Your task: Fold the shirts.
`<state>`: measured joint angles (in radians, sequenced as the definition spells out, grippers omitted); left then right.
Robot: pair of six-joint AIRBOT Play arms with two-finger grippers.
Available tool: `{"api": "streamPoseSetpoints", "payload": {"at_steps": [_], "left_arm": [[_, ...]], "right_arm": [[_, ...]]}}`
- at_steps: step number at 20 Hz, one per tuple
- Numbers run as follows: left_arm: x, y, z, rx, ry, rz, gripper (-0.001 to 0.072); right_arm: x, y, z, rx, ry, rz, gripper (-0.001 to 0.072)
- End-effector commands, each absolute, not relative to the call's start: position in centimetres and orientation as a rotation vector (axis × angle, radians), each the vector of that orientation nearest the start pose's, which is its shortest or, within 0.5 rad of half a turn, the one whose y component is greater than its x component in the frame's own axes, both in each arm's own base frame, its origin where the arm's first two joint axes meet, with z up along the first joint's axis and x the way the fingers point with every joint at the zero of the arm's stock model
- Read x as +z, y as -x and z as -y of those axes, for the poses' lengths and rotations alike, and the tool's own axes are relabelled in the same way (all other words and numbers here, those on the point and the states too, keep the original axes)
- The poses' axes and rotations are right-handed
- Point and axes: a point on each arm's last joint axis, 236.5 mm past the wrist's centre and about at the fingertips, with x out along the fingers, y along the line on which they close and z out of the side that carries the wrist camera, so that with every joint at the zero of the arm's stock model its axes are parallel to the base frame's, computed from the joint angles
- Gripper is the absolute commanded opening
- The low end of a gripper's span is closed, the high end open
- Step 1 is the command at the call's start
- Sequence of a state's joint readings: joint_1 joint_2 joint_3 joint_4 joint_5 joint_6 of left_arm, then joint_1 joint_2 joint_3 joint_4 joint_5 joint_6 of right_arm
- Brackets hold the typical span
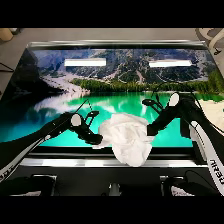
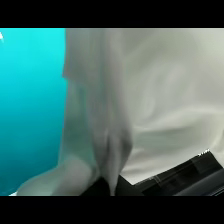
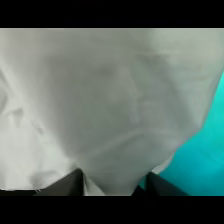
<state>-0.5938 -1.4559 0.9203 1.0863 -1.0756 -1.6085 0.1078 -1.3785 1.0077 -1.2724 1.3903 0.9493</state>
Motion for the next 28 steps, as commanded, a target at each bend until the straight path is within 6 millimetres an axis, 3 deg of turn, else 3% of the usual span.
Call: {"api": "streamPoseSetpoints", "payload": {"at_steps": [1,3,4,6,8,9,10,11,12,13,14,15,17,20,23,25,27,28], "left_arm": [[-9.9,-22.1,26.1,-0.559,0.083,-1.678,0.0027],[-8.2,-23.5,25.7,-0.567,0.049,-1.603,0.0026],[-6.4,-25.0,25.4,-0.570,0.023,-1.532,0.0025],[0.0,-29.5,24.4,-0.567,-0.019,-1.321,0.0025],[10.7,-34.4,22.4,-0.532,-0.047,-1.021,0.0025],[17.8,-36.0,20.8,-0.501,-0.055,-0.841,0.0025],[24.8,-36.6,19.4,-0.474,-0.051,-0.670,0.0025],[32.3,-36.0,17.8,-0.453,-0.034,-0.484,0.0025],[38.7,-34.6,16.5,-0.442,-0.010,-0.321,0.0025],[44.3,-32.5,15.4,-0.445,0.024,-0.167,0.0026],[48.6,-30.3,14.4,-0.451,0.078,-0.048,0.0025],[51.2,-28.4,13.9,-0.469,0.150,0.025,0.0025],[53.5,-25.6,13.7,-0.516,0.218,0.091,0.0026],[54.3,-23.8,13.3,-0.532,0.219,0.115,0.0025],[54.3,-24.3,11.9,-0.468,0.185,0.128,0.0026],[52.5,-25.8,11.8,-0.432,0.174,0.062,0.0026],[47.5,-28.8,11.5,-0.352,0.095,-0.124,0.0026],[43.8,-30.5,10.9,-0.290,0.040,-0.254,0.0026]], "right_arm": [[-7.3,-27.9,-10.0,0.749,0.238,-1.568,0.0023],[-6.2,-28.1,-10.2,0.768,0.250,-1.549,0.0018],[-4.7,-28.8,-10.2,0.786,0.282,-1.501,0.0018],[1.2,-33.0,-9.8,0.735,0.390,-1.280,0.0018],[12.5,-37.9,-9.1,0.600,0.500,-0.929,0.0018],[20.2,-39.2,-8.9,0.526,0.529,-0.711,0.0017],[27.8,-39.2,-8.8,0.458,0.544,-0.499,0.0018],[35.4,-37.7,-8.4,0.390,0.554,-0.291,0.0018],[41.3,-35.5,-8.0,0.333,0.562,-0.116,0.0019],[46.1,-32.9,-7.6,0.284,0.553,0.031,0.0019],[48.8,-30.4,-7.4,0.262,0.543,0.120,0.0018],[50.2,-28.2,-7.6,0.267,0.529,0.168,0.0018],[50.2,-25.5,-8.0,0.299,0.525,0.166,0.0018],[49.0,-24.0,-7.5,0.299,0.557,0.113,0.0018],[48.7,-24.0,-6.8,0.275,0.577,0.096,0.0018],[47.4,-24.9,-7.0,0.293,0.579,0.046,0.0018],[43.4,-27.0,-7.0,0.332,0.600,-0.115,0.0018],[40.0,-28.4,-6.8,0.361,0.617,-0.250,0.0018]]}}
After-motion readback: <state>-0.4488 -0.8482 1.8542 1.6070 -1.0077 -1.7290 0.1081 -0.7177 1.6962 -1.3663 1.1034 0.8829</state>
